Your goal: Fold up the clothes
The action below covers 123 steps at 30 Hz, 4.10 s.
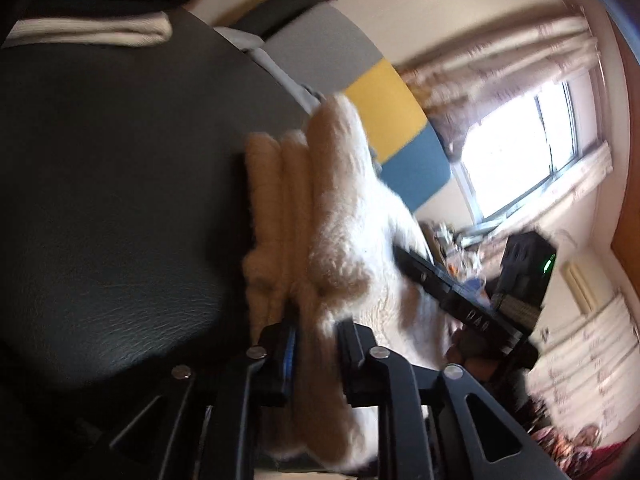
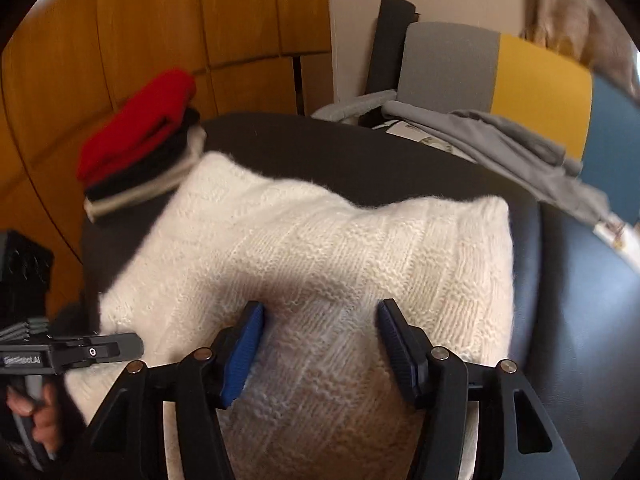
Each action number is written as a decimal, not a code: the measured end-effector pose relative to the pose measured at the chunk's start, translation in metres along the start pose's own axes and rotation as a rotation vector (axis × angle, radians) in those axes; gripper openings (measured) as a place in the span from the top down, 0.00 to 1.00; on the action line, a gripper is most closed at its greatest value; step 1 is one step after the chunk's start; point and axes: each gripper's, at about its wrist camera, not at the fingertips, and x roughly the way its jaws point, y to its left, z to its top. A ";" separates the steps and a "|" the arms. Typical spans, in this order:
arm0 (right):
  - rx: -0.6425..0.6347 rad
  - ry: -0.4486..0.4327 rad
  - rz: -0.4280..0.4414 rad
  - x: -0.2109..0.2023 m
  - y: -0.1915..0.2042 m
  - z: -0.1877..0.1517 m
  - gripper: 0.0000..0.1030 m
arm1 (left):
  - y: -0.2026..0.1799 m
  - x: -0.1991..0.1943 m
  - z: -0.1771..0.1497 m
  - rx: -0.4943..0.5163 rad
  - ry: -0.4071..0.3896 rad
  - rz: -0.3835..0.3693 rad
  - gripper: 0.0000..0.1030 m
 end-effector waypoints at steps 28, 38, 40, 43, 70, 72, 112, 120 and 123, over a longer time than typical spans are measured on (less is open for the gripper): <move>-0.068 -0.087 -0.069 -0.041 0.008 -0.041 0.33 | -0.037 0.064 0.043 0.381 0.052 0.151 0.87; 0.360 -0.133 0.074 -0.087 -0.058 -0.051 0.24 | -0.021 0.018 0.046 0.194 0.030 0.106 0.62; 0.439 -0.105 0.128 -0.082 -0.069 -0.057 0.24 | -0.016 0.022 0.046 0.172 0.059 0.104 0.56; 0.567 -0.060 0.228 -0.068 -0.081 -0.067 0.21 | -0.004 0.030 0.045 0.107 0.117 0.077 0.54; 0.629 -0.042 0.432 -0.024 -0.073 -0.083 0.20 | 0.015 0.059 0.052 0.092 0.172 0.109 0.29; 0.623 -0.040 0.407 -0.025 -0.070 -0.083 0.22 | 0.013 0.060 0.052 0.099 0.178 0.111 0.30; 0.002 -0.108 0.705 0.133 0.187 0.328 0.64 | 0.097 -0.179 0.339 0.045 -0.314 0.451 0.64; 0.104 0.091 0.693 0.223 0.184 0.289 0.48 | 0.168 -0.166 0.318 -0.112 -0.409 0.338 0.46; 0.061 0.106 0.680 0.207 0.182 0.288 0.37 | 0.144 -0.182 0.311 -0.060 -0.482 0.404 0.49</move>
